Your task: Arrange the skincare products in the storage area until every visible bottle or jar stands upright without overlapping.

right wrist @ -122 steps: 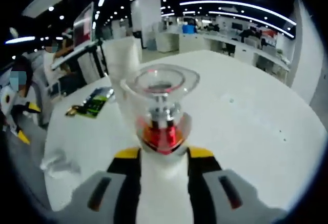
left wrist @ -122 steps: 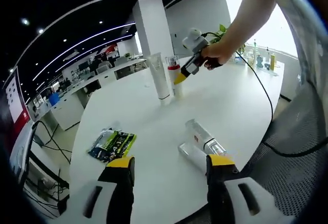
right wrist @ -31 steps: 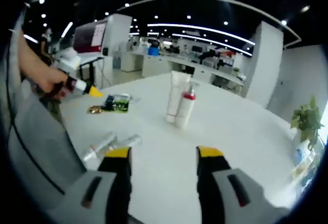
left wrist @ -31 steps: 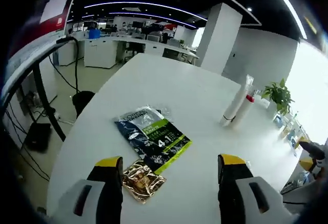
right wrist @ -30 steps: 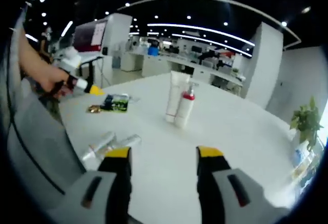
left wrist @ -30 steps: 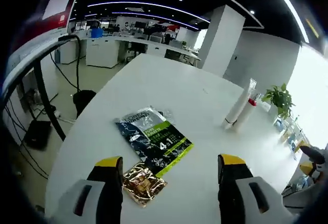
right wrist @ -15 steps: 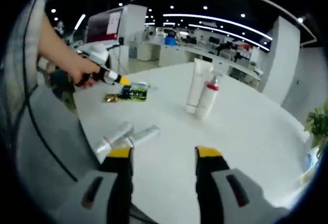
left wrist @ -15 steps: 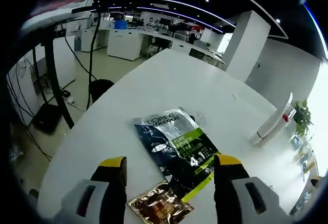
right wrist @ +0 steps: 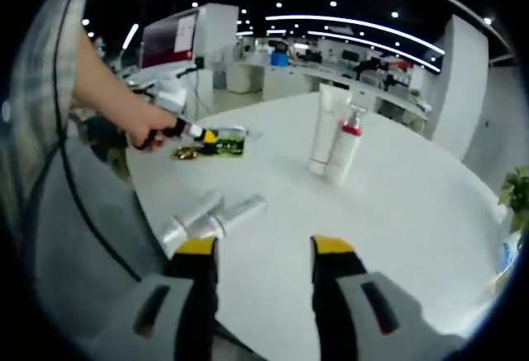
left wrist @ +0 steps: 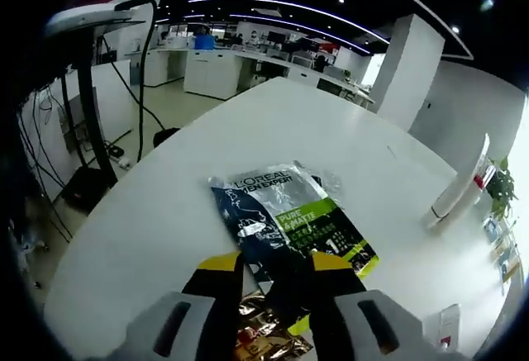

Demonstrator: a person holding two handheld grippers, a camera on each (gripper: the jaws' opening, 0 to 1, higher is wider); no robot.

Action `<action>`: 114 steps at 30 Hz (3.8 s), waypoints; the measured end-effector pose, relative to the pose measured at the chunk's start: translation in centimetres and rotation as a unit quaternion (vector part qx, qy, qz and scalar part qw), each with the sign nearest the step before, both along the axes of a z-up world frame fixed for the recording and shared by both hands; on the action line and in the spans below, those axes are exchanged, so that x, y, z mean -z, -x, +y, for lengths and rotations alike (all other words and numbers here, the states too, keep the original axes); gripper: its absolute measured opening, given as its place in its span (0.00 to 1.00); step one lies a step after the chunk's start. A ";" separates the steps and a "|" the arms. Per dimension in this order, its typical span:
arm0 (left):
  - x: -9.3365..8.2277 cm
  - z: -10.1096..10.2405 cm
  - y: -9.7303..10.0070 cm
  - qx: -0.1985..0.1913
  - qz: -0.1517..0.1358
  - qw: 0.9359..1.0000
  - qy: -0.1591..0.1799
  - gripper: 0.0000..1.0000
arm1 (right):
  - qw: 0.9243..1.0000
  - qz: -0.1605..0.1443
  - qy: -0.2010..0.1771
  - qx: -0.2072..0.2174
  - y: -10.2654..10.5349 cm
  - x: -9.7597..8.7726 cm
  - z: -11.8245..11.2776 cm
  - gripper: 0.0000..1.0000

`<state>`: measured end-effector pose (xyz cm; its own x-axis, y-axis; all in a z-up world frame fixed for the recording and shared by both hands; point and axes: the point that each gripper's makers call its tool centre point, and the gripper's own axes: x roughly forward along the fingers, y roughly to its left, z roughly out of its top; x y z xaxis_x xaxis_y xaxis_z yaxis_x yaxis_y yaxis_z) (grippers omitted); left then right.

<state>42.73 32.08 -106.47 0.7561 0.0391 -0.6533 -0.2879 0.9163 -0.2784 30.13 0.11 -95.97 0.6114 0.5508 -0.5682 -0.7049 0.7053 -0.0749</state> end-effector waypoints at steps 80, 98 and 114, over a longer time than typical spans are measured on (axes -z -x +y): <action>-22.8 -21.7 11.0 0.190 -0.204 0.877 0.392 0.00 | 0.929 0.158 -0.333 -0.033 1.9 -5.4 2.5 0.58; -30.2 -25.7 14.6 0.288 -0.239 0.785 0.494 0.00 | 0.633 0.375 -0.672 -0.078 1.0 -12.4 3.8 0.50; -26.8 -23.4 14.6 0.287 -0.214 0.819 0.449 0.03 | 0.692 0.319 -0.641 -0.092 0.8 -13.8 1.9 0.00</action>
